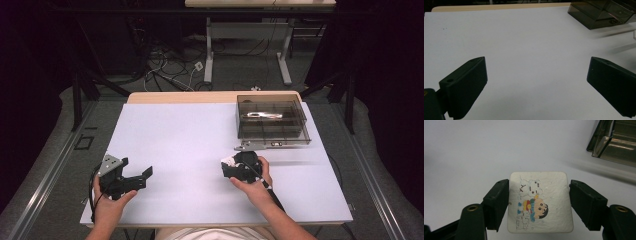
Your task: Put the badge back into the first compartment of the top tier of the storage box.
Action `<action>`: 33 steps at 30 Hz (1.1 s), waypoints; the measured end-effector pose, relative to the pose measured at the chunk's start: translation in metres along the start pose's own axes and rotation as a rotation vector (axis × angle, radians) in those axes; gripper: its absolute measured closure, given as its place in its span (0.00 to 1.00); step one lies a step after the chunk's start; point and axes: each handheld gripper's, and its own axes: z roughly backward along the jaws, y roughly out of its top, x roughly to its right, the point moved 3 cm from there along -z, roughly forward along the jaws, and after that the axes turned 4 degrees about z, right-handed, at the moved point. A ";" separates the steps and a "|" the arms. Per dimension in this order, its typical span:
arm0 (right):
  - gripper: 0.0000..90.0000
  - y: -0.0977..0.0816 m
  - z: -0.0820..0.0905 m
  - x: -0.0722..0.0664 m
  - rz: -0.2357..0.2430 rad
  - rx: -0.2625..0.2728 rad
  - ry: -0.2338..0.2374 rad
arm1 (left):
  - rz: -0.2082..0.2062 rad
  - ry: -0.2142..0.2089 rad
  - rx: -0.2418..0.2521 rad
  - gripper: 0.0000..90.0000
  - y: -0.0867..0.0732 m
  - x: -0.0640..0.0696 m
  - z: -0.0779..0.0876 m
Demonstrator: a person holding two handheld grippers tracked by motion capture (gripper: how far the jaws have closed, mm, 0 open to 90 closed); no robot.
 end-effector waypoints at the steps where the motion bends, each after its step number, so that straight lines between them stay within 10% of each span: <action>1: 0.37 0.001 0.001 0.001 -0.003 0.003 -0.002 | 0.000 0.000 0.000 0.03 0.000 0.000 0.000; 33: 0.37 0.035 0.011 0.037 -0.068 0.036 -0.061 | 0.007 -0.002 -0.003 0.03 0.000 0.000 0.000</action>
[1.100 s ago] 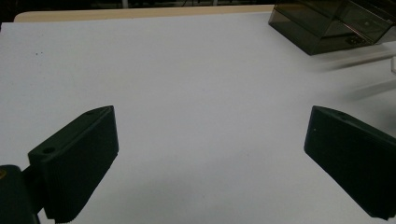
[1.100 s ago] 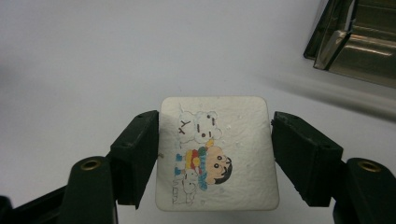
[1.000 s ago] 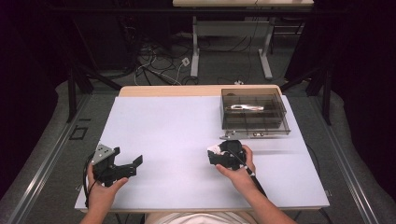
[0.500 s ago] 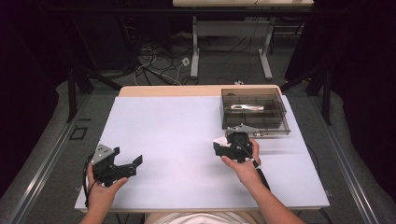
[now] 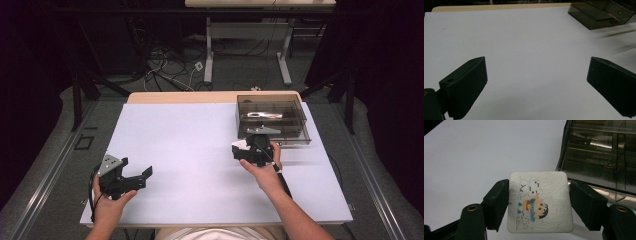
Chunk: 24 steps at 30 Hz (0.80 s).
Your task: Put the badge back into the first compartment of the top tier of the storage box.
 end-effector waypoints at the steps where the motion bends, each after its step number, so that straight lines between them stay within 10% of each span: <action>1: 0.37 0.001 0.000 0.000 -0.003 -0.004 0.001 | 0.000 0.000 0.000 0.03 0.000 0.000 0.000; 24: 0.37 0.023 -0.005 0.019 -0.028 0.014 -0.065 | 0.001 0.003 0.006 0.03 0.000 0.000 0.000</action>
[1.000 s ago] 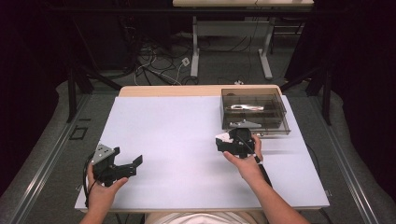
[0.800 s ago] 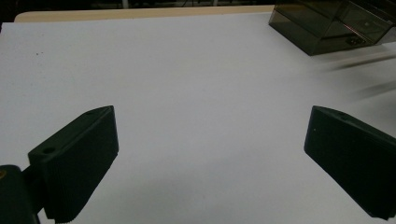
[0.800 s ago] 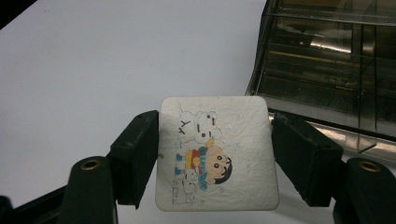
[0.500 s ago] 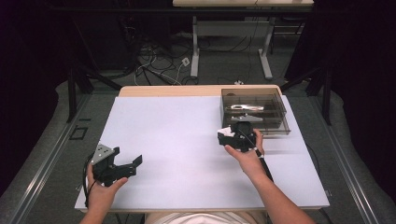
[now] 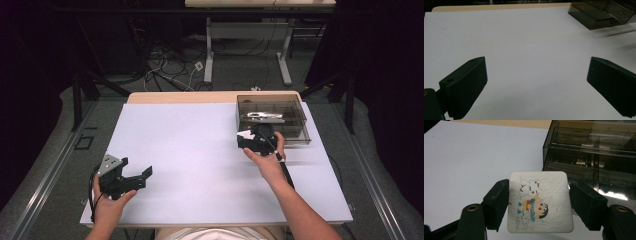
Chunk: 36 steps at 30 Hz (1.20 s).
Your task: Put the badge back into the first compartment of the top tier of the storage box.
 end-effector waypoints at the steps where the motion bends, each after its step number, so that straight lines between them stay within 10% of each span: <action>1: 0.37 0.001 0.000 0.000 -0.004 -0.004 0.000 | 0.000 0.000 0.000 0.03 0.000 0.000 0.000; 36: 0.37 0.007 -0.027 0.021 -0.081 -0.040 -0.100 | 0.002 -0.007 -0.006 0.03 0.000 -0.001 0.000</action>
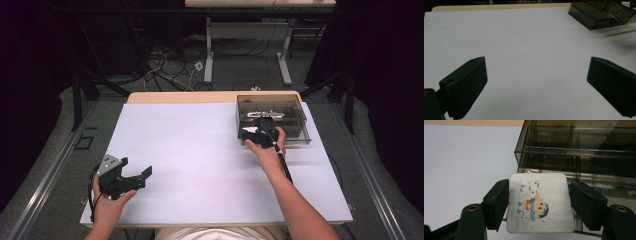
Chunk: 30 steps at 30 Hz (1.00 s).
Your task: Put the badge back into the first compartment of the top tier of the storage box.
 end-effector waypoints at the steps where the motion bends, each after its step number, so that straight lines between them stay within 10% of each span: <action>1: 0.37 0.000 -0.001 0.000 -0.002 0.001 -0.002 | 0.000 0.000 0.000 0.03 0.000 0.000 0.000; 30: 0.34 0.003 -0.010 0.006 -0.051 -0.004 -0.010 | -0.007 0.001 -0.001 0.03 0.000 0.000 -0.001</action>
